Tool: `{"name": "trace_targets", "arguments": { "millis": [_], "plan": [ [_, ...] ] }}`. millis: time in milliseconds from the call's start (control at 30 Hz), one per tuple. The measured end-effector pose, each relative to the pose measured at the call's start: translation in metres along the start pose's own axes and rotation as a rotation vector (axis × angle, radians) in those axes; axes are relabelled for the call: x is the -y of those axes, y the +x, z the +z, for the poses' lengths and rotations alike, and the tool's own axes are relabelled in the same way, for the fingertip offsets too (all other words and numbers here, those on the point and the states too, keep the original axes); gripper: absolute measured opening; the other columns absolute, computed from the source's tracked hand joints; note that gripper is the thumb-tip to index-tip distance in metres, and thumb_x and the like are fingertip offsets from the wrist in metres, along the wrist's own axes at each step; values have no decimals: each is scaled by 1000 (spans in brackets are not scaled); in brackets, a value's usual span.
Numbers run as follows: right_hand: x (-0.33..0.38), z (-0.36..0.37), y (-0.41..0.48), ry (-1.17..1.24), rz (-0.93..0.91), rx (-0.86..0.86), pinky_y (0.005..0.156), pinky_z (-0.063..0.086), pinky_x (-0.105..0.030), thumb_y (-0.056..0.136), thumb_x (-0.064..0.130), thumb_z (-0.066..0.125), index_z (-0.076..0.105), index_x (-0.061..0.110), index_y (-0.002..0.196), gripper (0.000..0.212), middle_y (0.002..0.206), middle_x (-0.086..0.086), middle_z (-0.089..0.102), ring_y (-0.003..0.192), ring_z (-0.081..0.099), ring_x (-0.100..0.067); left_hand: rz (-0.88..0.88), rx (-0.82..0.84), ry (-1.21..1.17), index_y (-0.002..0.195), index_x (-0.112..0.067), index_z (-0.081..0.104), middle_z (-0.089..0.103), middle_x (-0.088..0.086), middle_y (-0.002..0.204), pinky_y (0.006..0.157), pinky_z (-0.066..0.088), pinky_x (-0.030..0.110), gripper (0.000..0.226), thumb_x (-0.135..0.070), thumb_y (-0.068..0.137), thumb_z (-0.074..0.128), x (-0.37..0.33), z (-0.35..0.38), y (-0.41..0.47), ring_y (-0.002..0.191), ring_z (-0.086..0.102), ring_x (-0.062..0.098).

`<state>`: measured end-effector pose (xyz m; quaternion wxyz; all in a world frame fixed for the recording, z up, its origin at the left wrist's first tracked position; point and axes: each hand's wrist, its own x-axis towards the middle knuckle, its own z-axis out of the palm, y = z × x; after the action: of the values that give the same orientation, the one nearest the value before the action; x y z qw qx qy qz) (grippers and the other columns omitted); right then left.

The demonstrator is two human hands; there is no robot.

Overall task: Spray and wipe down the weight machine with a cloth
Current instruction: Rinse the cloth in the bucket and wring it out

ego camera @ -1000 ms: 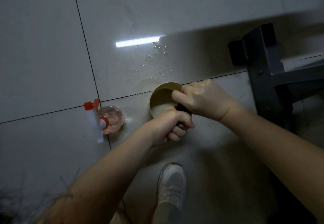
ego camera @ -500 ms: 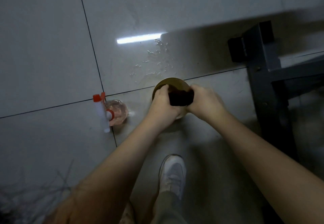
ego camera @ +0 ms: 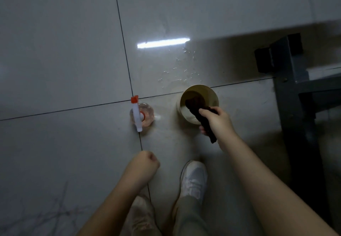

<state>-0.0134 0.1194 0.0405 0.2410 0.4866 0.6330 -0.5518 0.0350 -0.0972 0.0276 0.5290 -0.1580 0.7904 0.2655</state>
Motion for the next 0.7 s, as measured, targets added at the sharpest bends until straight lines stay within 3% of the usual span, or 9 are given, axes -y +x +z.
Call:
{"name": "trace_targets", "arguments": {
  "millis": [67,167,233,367,400,500,600,700],
  "plan": [
    [-5,1,-2,110,23,-2,64,54,-38,86,15,66,48,12,115,33,102,-19,62,66,63,-24,-97,-71,-29,95,-8,62,66,16,98,79,48,34,11,-13,85,61,19,-11,10,93,62,30],
    [-12,1,0,152,19,-22,67,54,-41,84,10,67,46,12,108,31,102,-19,62,71,65,-27,-21,-228,-187,140,-6,36,51,15,129,92,45,39,69,-9,81,71,29,-23,26,107,54,29],
    [-18,2,3,169,8,-35,65,53,-39,84,11,67,46,12,108,32,100,-19,63,72,65,-27,153,-353,-143,148,-13,25,38,10,145,99,43,46,88,-15,76,77,26,-34,39,124,46,29],
    [-26,-2,8,148,-26,-62,65,53,-38,83,13,69,48,9,113,36,99,-17,64,83,66,-31,298,-444,-113,146,-27,25,43,5,143,101,43,52,101,-66,66,72,7,-54,70,126,46,28],
    [-28,-4,9,138,-31,-65,64,52,-37,83,14,69,48,8,114,38,100,-18,65,85,66,-33,354,-463,-94,146,-26,27,44,5,142,103,43,50,98,-69,67,67,6,-54,78,126,47,28],
    [-33,-8,11,132,-36,-67,59,48,-35,82,16,70,49,11,110,36,105,-19,63,88,65,-34,466,-536,-158,139,-23,37,49,3,138,103,42,37,63,-29,82,64,-7,-53,82,126,47,19],
    [-34,-10,9,140,-37,-52,58,46,-33,82,16,70,48,10,111,37,107,-18,63,89,65,-31,458,-502,-145,121,-13,45,56,13,93,79,51,45,55,-40,73,50,-22,-56,80,88,59,33],
    [-35,-11,5,150,-51,-40,61,47,-34,81,17,70,48,11,113,39,108,-18,63,90,65,-31,520,-457,-174,123,-19,45,56,8,88,73,51,45,45,-34,82,55,-28,-56,66,80,56,31]
  ]
}}
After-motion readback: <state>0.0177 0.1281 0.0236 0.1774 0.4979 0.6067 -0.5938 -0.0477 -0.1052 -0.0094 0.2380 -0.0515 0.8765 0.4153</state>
